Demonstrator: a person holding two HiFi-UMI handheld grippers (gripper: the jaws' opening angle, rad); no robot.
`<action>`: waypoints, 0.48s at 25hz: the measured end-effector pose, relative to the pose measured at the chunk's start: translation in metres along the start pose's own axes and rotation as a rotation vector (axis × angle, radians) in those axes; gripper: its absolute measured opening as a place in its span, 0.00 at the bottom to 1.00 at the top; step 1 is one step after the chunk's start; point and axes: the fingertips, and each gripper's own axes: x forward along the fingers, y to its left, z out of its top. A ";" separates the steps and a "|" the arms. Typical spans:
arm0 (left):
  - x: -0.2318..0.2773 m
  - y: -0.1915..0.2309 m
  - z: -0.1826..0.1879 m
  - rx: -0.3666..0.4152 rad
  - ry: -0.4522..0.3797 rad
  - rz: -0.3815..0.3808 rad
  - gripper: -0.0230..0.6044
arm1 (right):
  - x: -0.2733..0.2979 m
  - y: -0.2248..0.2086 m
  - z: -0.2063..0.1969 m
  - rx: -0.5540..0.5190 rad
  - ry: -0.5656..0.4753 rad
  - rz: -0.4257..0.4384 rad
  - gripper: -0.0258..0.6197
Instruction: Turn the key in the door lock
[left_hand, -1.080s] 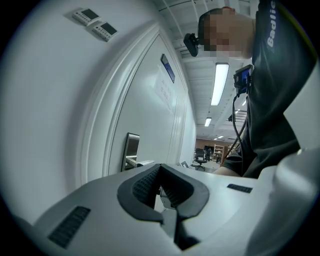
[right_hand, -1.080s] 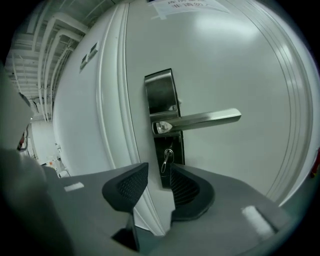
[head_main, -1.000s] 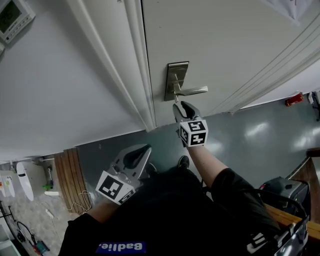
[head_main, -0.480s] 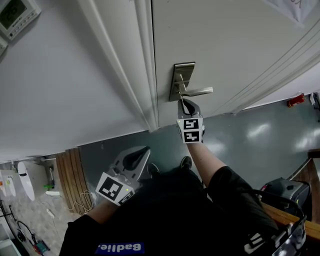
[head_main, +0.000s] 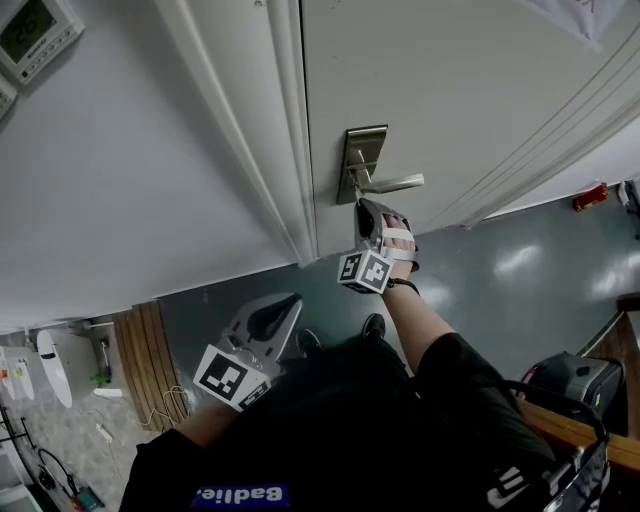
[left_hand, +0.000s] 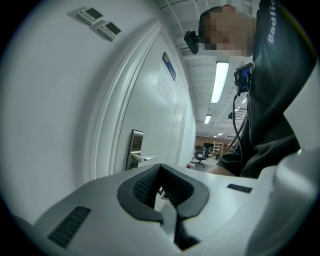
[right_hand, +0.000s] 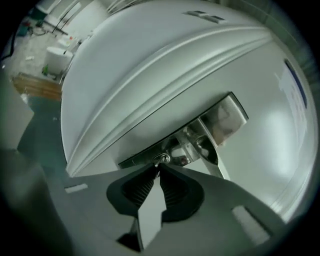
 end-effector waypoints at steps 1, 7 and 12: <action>0.001 0.000 0.000 0.002 0.001 -0.003 0.03 | 0.000 0.002 0.000 -0.040 0.006 0.006 0.09; 0.006 -0.005 -0.003 -0.012 0.015 -0.017 0.03 | -0.020 0.007 0.001 0.563 -0.128 0.259 0.23; 0.008 -0.008 -0.003 -0.013 0.012 -0.024 0.03 | -0.024 -0.015 -0.024 1.689 -0.294 0.489 0.23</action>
